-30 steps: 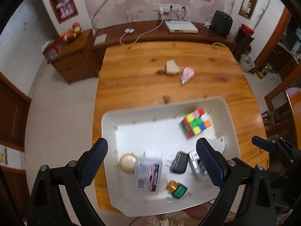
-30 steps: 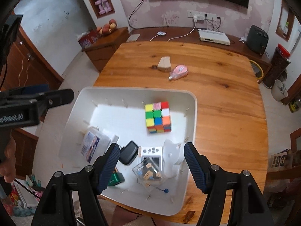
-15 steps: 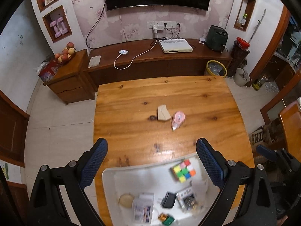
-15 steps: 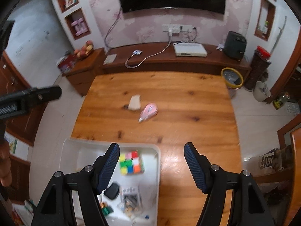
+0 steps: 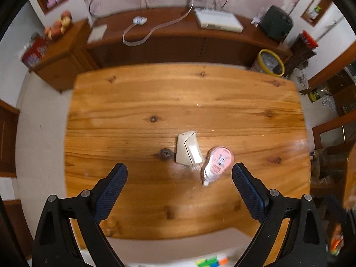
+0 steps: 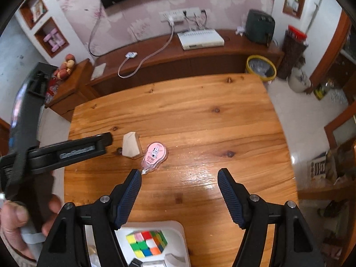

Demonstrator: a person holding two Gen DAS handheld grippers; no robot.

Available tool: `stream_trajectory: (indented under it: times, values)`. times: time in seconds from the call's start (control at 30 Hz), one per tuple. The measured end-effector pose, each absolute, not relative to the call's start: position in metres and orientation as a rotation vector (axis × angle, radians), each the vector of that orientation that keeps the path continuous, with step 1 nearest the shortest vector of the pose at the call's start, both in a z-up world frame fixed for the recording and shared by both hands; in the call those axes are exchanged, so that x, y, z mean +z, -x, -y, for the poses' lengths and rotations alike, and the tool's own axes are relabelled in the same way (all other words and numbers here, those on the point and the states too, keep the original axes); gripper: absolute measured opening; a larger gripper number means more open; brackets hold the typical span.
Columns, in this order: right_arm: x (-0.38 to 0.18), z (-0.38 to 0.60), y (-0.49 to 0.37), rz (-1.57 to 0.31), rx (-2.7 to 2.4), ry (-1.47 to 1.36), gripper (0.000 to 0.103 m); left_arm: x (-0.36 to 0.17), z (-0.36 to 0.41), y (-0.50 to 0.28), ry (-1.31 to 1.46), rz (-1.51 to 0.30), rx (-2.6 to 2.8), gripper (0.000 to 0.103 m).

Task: Organize rigid objects
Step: 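Move both tools back over the table toward the beige block and pink roller, then grasp the beige triangular block with the left tool while the right tool grasps the pink tape roller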

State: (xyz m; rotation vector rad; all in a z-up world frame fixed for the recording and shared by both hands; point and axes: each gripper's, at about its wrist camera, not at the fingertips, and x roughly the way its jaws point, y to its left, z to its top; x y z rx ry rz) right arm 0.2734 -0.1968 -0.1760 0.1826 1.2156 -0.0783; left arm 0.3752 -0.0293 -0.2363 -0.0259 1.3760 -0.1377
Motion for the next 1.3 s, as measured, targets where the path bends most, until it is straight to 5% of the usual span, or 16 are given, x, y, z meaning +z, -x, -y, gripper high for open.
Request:
stream_trajectory:
  times: [0.53, 0.8, 0.87, 1.3]
  values:
    - [-0.263, 0.195, -0.306, -1.374, -0.130, -0.258, 0.072, -0.325, 0.036, -0.394, 0.101, -1.535, -0.067, 0.094]
    - [-0.276, 0.188, -0.313, -1.404, -0.127, -0.271, 0.072, -0.332, 0.032, -0.385, 0.123, -1.552, -0.035, 0.068]
    - [-0.280, 0.186, -0.316, -1.410, -0.127, -0.287, 0.072, -0.330, 0.029, -0.384, 0.117, -1.540, -0.032, 0.051]
    - [-0.325, 0.185, -0.351, -1.502, -0.177, -0.483, 0.072, -0.324, -0.037, -0.379, 0.196, -1.518, -0.013, 0.050]
